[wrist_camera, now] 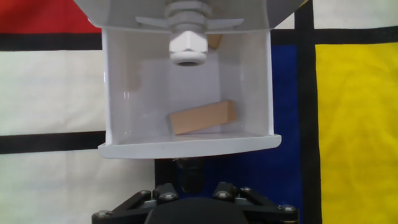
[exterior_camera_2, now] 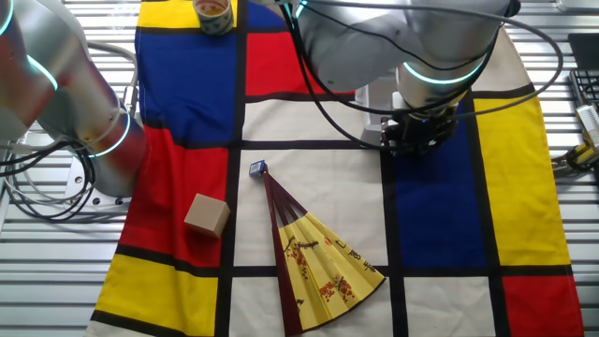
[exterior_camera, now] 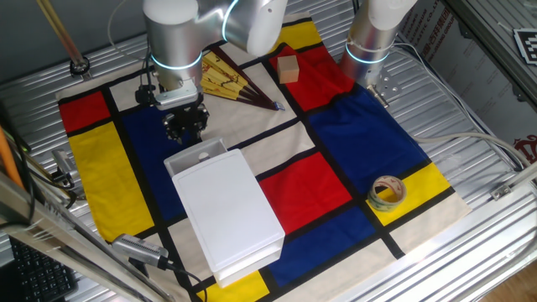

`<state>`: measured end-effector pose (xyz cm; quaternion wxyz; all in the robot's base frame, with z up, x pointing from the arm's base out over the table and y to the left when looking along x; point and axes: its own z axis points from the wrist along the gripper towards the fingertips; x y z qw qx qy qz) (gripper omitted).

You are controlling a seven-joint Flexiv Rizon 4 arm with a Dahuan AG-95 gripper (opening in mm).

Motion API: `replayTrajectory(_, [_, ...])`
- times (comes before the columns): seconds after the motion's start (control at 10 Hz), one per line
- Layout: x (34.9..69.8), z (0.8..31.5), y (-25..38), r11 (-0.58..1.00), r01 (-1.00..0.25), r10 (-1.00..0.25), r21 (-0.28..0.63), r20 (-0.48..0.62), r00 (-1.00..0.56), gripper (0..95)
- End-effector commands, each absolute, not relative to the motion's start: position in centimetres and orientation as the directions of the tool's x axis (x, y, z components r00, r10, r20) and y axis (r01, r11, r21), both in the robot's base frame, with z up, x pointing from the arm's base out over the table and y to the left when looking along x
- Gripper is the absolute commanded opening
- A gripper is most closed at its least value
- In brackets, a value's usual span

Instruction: Grasp the handle and close the drawer

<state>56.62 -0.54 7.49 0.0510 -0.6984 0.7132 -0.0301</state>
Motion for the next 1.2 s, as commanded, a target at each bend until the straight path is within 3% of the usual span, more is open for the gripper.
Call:
replayTrajectory(0.1, [56.58,7.29,-0.59,0.024,-0.993,-0.999,-0.115,-0.029,-0.021,38.0])
replayTrajectory(1.2, [56.58,6.49,-0.44,0.037,-0.992,-0.999,-0.118,-0.038,-0.033,38.0])
